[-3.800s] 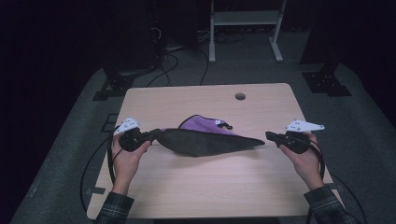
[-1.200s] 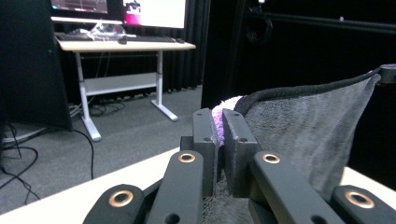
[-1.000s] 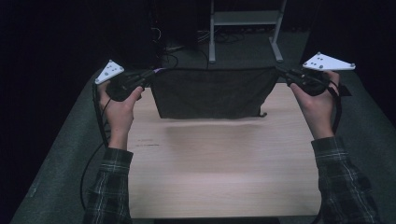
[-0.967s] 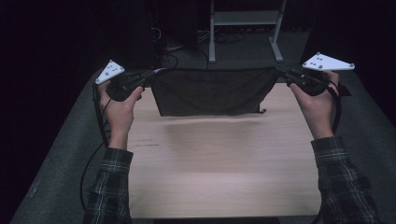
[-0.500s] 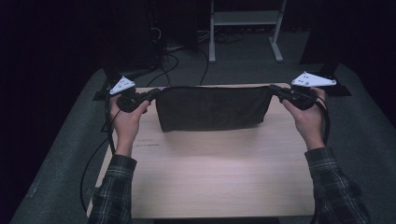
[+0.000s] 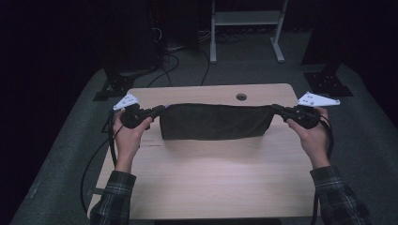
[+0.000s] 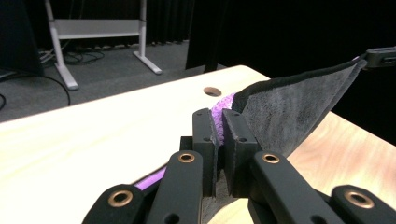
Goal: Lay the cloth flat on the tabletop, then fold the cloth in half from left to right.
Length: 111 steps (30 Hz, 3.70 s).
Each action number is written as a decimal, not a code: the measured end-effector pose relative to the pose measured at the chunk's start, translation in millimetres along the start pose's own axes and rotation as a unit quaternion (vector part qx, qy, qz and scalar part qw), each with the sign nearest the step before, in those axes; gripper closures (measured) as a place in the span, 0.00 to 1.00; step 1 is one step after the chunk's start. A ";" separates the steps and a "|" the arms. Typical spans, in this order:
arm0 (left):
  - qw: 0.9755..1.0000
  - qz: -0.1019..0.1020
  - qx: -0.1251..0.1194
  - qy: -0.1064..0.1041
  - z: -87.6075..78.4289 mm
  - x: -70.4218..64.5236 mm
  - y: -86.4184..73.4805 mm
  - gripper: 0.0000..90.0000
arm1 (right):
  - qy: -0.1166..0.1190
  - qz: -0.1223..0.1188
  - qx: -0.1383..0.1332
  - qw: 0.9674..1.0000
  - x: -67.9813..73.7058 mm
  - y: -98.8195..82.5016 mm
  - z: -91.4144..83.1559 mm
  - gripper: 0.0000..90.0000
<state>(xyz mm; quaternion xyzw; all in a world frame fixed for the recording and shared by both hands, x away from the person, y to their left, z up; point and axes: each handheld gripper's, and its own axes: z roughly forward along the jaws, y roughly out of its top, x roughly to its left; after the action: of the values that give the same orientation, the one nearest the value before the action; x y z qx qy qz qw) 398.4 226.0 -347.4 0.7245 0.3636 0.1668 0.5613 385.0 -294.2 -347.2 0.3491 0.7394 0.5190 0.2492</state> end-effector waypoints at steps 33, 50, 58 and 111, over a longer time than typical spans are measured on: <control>0.987 -0.044 0.146 -0.042 -42.6 -42.9 -112.4 0.94 | 0.088 0.004 0.139 0.986 52.1 -112.7 -37.0 0.97; 0.979 -0.015 0.201 -0.035 -47.7 -51.6 -134.9 0.62 | 0.110 -0.005 0.159 0.981 60.0 -136.8 -43.0 0.61; 0.982 0.016 0.188 0.014 -46.7 -40.2 -134.8 0.56 | 0.009 0.027 0.149 0.988 35.6 -134.4 -31.4 0.43; 0.975 -0.018 0.185 0.118 37.2 -10.3 -126.7 0.89 | -0.071 0.055 0.190 0.978 1.8 -153.0 -14.7 0.24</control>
<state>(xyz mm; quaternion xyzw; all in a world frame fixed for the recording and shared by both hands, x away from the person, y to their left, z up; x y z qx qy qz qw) 372.6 206.3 -475.8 0.7842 0.4653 0.1707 0.3734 333.7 -334.8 -486.3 0.4659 0.7849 0.3555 0.2014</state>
